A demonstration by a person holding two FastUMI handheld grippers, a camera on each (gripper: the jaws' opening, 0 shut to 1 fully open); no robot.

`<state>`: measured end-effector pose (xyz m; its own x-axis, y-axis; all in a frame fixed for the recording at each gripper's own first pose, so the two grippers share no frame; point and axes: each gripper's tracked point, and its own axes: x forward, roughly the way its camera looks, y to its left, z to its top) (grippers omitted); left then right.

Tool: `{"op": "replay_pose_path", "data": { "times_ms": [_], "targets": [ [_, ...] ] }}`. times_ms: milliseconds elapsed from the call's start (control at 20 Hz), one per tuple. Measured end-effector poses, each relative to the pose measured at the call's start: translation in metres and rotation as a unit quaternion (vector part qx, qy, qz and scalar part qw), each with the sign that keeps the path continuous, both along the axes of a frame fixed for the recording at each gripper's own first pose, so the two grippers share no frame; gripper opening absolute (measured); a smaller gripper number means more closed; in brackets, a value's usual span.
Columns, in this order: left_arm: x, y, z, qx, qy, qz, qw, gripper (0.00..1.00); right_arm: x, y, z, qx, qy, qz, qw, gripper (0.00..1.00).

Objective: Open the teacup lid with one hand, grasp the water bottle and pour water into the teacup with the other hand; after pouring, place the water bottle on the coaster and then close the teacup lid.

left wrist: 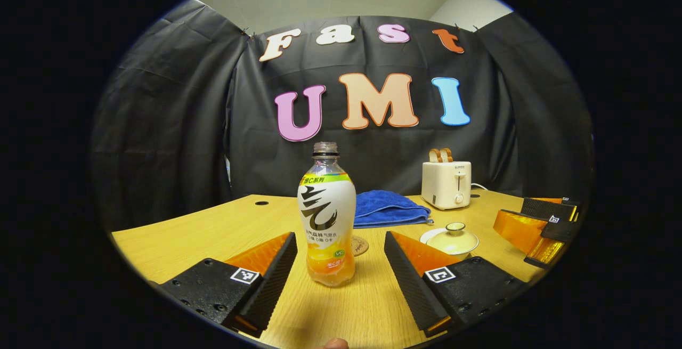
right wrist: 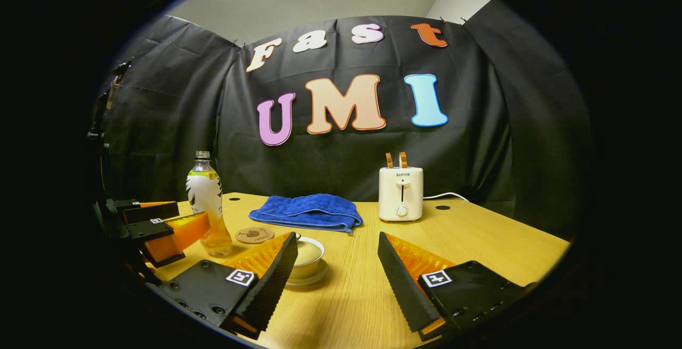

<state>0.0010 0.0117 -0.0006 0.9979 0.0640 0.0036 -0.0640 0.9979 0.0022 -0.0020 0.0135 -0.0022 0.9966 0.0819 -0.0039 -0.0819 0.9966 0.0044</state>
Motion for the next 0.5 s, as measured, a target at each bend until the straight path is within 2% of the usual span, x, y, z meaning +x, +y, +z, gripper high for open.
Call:
{"op": "replay_pose_path", "data": {
  "times_ms": [100, 250, 300, 500],
  "targets": [
    [-0.0004, 0.0004, -0.0012, 0.000, 0.001, 0.000, 1.000, 0.96, 0.0003, 0.0004, -0.0012, 0.000, 0.000, 0.000, 1.000, 0.97],
    [-0.0002, 0.0004, -0.0009, 0.000, 0.000, 0.000, 1.000, 0.96, 0.0008, 0.0008, -0.0005, 0.000, 0.000, -0.001, 1.000, 0.94],
    [-0.0001, 0.0003, 0.0002, 0.000, -0.001, 0.000, 1.000, 0.96, 0.0004, 0.0011, -0.0012, 0.000, 0.000, -0.001, 1.000, 0.97],
    [-0.0006, 0.0006, 0.0000, 0.000, 0.000, 0.001, 1.000, 0.96, 0.0006, 0.0016, -0.0014, 0.000, 0.000, 0.001, 1.000, 0.94]
  ]
}}
